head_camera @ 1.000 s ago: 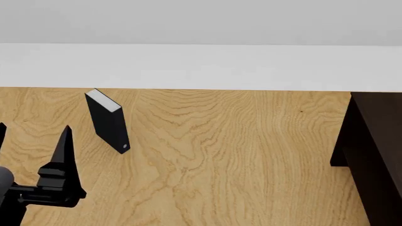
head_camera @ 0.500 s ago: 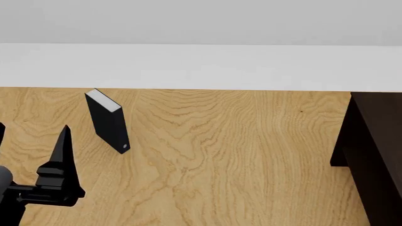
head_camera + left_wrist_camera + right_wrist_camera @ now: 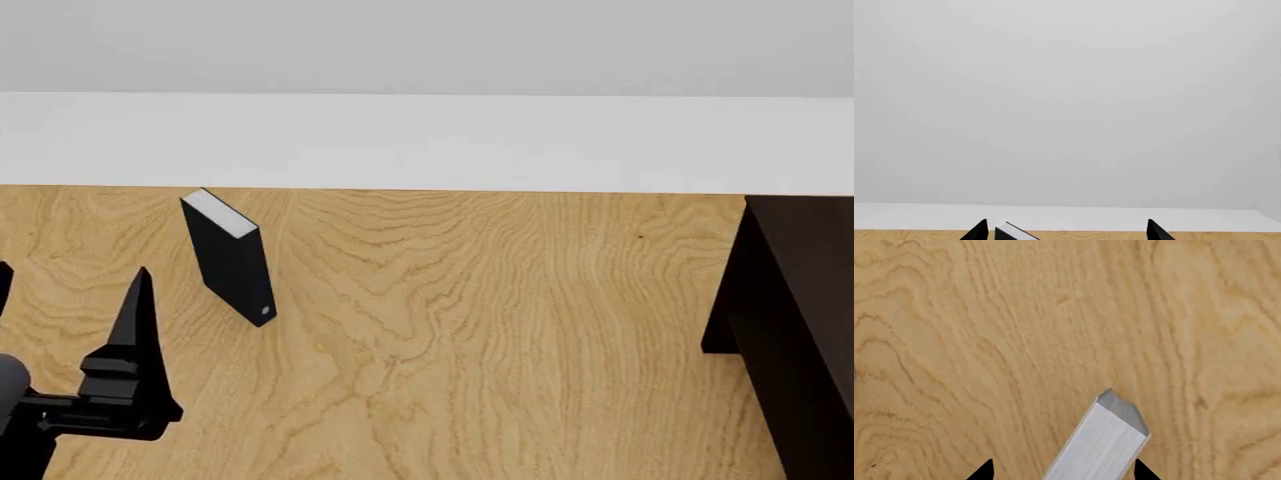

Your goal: Pick up the book on the right and place it on the cabinet shelf.

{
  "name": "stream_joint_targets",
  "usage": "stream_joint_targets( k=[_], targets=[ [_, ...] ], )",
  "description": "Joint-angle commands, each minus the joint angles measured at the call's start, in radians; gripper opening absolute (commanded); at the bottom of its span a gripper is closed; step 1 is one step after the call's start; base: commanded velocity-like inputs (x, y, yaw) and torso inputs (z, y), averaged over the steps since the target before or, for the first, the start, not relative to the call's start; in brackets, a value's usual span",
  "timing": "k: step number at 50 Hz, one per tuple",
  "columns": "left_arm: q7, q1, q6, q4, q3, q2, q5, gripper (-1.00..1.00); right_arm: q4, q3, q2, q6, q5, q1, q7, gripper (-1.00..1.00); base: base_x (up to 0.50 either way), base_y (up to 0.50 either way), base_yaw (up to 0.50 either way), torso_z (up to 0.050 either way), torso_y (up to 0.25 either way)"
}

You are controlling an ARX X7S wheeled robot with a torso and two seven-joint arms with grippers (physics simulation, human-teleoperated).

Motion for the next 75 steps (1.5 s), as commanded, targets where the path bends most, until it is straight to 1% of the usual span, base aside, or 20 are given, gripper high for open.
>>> stream_joint_targets(
  k=[1, 11, 20, 21, 33, 35, 36, 38, 41, 42, 43, 46, 53, 59, 60, 64, 67, 68, 71, 75],
  targets=[
    [-0.003, 0.001, 0.005, -0.002, 0.001, -0.004, -0.003, 1.00, 0.035, 0.001, -0.040, 0.054, -0.068, 0.002, -0.054, 1.00, 0.00, 0.00, 0.00, 0.000, 0.000],
    [-0.007, 0.000, 0.005, 0.000, 0.004, -0.007, -0.006, 1.00, 0.055, 0.039, -0.079, 0.102, -0.120, -0.008, -0.112, 1.00, 0.00, 0.00, 0.00, 0.000, 0.000],
    [-0.012, -0.002, 0.004, 0.000, 0.009, -0.010, -0.006, 1.00, 0.068, 0.010, -0.078, 0.099, -0.144, 0.008, -0.115, 1.00, 0.00, 0.00, 0.00, 0.000, 0.000],
    [-0.012, -0.002, 0.005, -0.001, 0.011, -0.011, -0.004, 1.00, 0.065, 0.000, -0.068, 0.098, -0.146, 0.006, -0.104, -1.00, 0.00, 0.00, 0.00, 0.000, 0.000],
    [-0.017, -0.004, 0.008, -0.004, 0.021, -0.014, 0.001, 1.00, 0.013, 0.057, -0.031, 0.104, -0.178, -0.010, -0.091, -1.00, 0.00, 0.00, 0.00, 0.000, 0.000],
    [-0.016, -0.004, 0.011, -0.008, 0.023, -0.014, 0.003, 1.00, -0.006, 0.014, 0.030, 0.051, -0.143, -0.034, 0.002, -1.00, 0.00, 0.00, 0.00, 0.000, 0.000],
    [-0.016, -0.004, 0.013, -0.009, 0.023, -0.015, 0.002, 1.00, -0.034, 0.028, 0.040, 0.048, -0.136, -0.027, 0.004, -1.00, 0.00, 0.00, 0.00, 0.000, 0.000],
    [-0.016, -0.005, 0.015, -0.011, 0.023, -0.015, 0.001, 1.00, -0.100, 0.025, 0.111, -0.020, -0.075, -0.027, 0.077, -1.00, 0.01, 0.00, 0.00, 0.000, 0.000],
    [-0.016, -0.005, 0.017, -0.012, 0.026, -0.016, 0.003, 1.00, -0.193, -0.032, 0.261, -0.136, -0.001, -0.004, 0.207, -1.00, 0.00, 0.00, 0.00, 0.000, 0.000],
    [-0.016, -0.004, 0.018, -0.012, 0.026, -0.016, 0.002, 1.00, -0.209, -0.045, 0.286, -0.165, 0.002, 0.003, 0.218, -1.00, 0.00, 0.00, 0.00, 0.000, 0.000],
    [-0.016, -0.004, 0.018, -0.011, 0.025, -0.017, 0.001, 1.00, -0.243, -0.090, 0.357, -0.234, -0.013, 0.004, 0.227, -1.00, 0.00, 0.00, 0.00, 0.000, 0.000],
    [-0.019, -0.002, 0.017, -0.007, 0.022, -0.019, -0.003, 1.00, -0.287, -0.183, 0.501, -0.374, -0.075, 0.003, 0.229, -1.00, 0.00, 0.00, 0.00, 0.000, 0.000],
    [-0.022, -0.003, 0.019, -0.007, 0.025, -0.021, -0.004, 1.00, -0.288, -0.382, 0.690, -0.501, -0.155, 0.123, 0.230, -1.00, 0.00, 0.00, 0.00, 0.000, 0.000],
    [-0.024, -0.003, 0.019, -0.007, 0.029, -0.022, -0.004, 1.00, -0.288, -0.547, 0.741, -0.557, -0.183, 0.300, 0.230, -1.00, 0.00, 0.00, 0.00, 0.000, 0.000],
    [-0.024, -0.004, 0.020, -0.008, 0.030, -0.023, -0.004, 1.00, -0.288, -0.524, 0.718, -0.558, -0.181, 0.318, 0.230, -1.00, 0.00, 0.00, 0.00, 0.000, 0.000],
    [-0.025, -0.004, 0.022, -0.010, 0.030, -0.023, -0.004, 1.00, -0.288, -0.576, 0.756, -0.592, -0.192, 0.397, 0.230, -1.00, 0.00, 0.00, 0.00, 0.000, 0.000],
    [-0.026, -0.005, 0.022, -0.008, 0.032, -0.024, -0.005, 1.00, -0.288, -0.729, 0.820, -0.657, -0.219, 0.518, 0.230, -1.00, 0.00, 0.00, 0.00, 0.000, 0.000],
    [-0.026, -0.005, 0.022, -0.008, 0.033, -0.024, -0.005, 1.00, -0.288, -0.806, 0.848, -0.674, -0.217, 0.595, 0.230, -1.00, 0.00, 0.00, 0.00, 0.000, 0.000],
    [-0.027, -0.006, 0.023, -0.008, 0.035, -0.025, -0.005, 1.00, -0.288, -1.098, 0.927, -0.746, -0.243, 0.857, 0.230, -1.00, 0.00, 0.00, 0.00, 0.000, 0.000],
    [-0.029, -0.007, 0.023, -0.009, 0.035, -0.026, -0.007, 1.00, -0.269, -1.553, 0.944, -0.796, -0.265, 1.290, 0.230, -1.00, 0.00, 0.00, 0.00, 0.000, 0.000]
  ],
)
